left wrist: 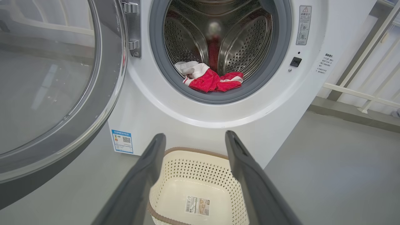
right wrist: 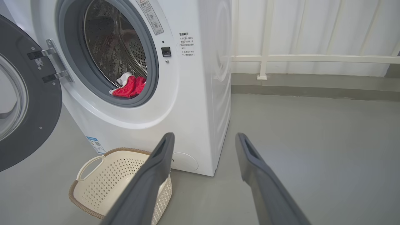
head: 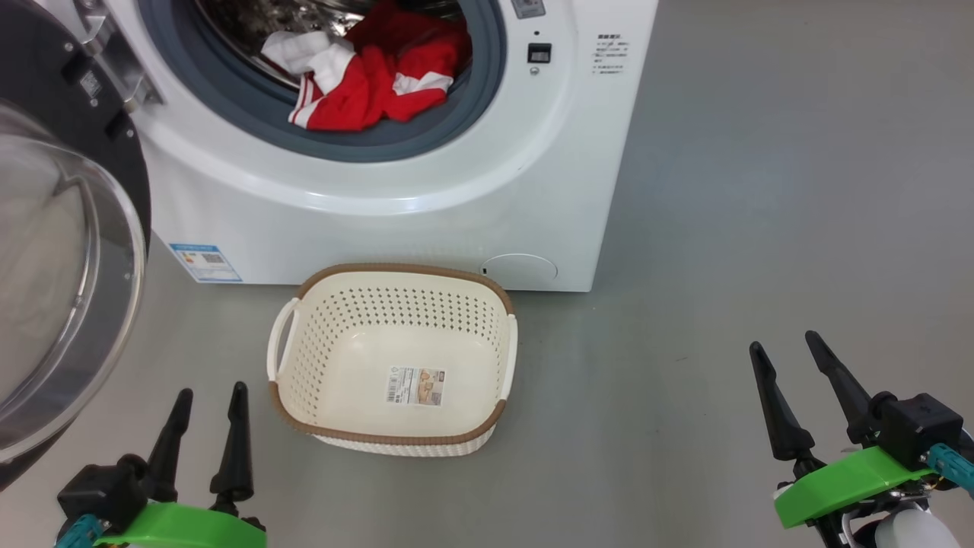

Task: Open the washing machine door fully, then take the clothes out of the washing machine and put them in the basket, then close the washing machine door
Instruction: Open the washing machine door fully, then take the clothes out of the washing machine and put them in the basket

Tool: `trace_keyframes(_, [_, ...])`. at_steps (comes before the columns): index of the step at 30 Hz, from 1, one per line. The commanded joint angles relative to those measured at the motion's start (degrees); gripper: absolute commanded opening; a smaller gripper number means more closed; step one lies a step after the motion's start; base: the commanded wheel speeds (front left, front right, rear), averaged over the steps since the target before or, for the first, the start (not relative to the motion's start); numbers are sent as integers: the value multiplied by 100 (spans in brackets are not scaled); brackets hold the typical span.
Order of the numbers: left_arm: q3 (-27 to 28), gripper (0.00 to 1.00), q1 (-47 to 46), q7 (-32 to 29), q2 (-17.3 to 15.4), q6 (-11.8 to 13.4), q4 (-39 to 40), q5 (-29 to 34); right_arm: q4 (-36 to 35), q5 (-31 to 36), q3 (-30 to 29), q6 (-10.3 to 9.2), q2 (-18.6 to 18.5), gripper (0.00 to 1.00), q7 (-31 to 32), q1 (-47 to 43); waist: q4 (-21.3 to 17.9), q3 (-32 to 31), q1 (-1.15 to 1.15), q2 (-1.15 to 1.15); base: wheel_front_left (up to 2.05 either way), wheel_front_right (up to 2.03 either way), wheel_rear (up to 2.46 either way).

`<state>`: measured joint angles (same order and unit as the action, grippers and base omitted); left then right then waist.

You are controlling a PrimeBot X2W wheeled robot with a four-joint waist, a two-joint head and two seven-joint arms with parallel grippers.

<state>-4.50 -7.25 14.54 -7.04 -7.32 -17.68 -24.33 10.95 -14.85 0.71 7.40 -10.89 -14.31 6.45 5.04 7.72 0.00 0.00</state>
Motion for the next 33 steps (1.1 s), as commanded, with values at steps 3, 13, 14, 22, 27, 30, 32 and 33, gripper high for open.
trace_keyframes(3, [147,100,-4,46,-136,-16,181,-16,-181,-46,63,9,-18,100,-69,-79,-138,-36,0,0,0,0,0])
trace_keyframes(13, [146,100,79,46,-141,-16,256,-6,-205,-63,29,9,20,100,-69,-200,-384,-93,0,0,0,0,0])
trace_keyframes(14, [151,100,90,46,-143,-16,266,-2,-209,-60,28,9,22,100,-69,-208,-412,-96,0,0,0,0,0])
trace_keyframes(22, [215,100,162,46,-165,-16,320,34,-220,-53,18,9,55,100,-69,-264,-600,-107,0,0,0,0,0])
trace_keyframes(27, [210,100,171,46,-191,-16,346,45,-226,-51,6,9,82,100,-69,-288,-680,-95,0,0,0,0,0])
trace_keyframes(30, [219,100,162,46,-197,-16,348,43,-225,-52,2,9,88,100,-69,-294,-704,-88,0,0,0,0,0])
trace_keyframes(32, [225,100,157,46,-200,-16,350,47,-229,-49,-6,9,96,100,-69,-296,-727,-86,0,0,0,0,0])
trace_keyframes(33, [227,100,156,46,-200,-16,352,50,-232,-50,-13,9,97,100,-69,-298,-736,-86,0,0,0,0,0])
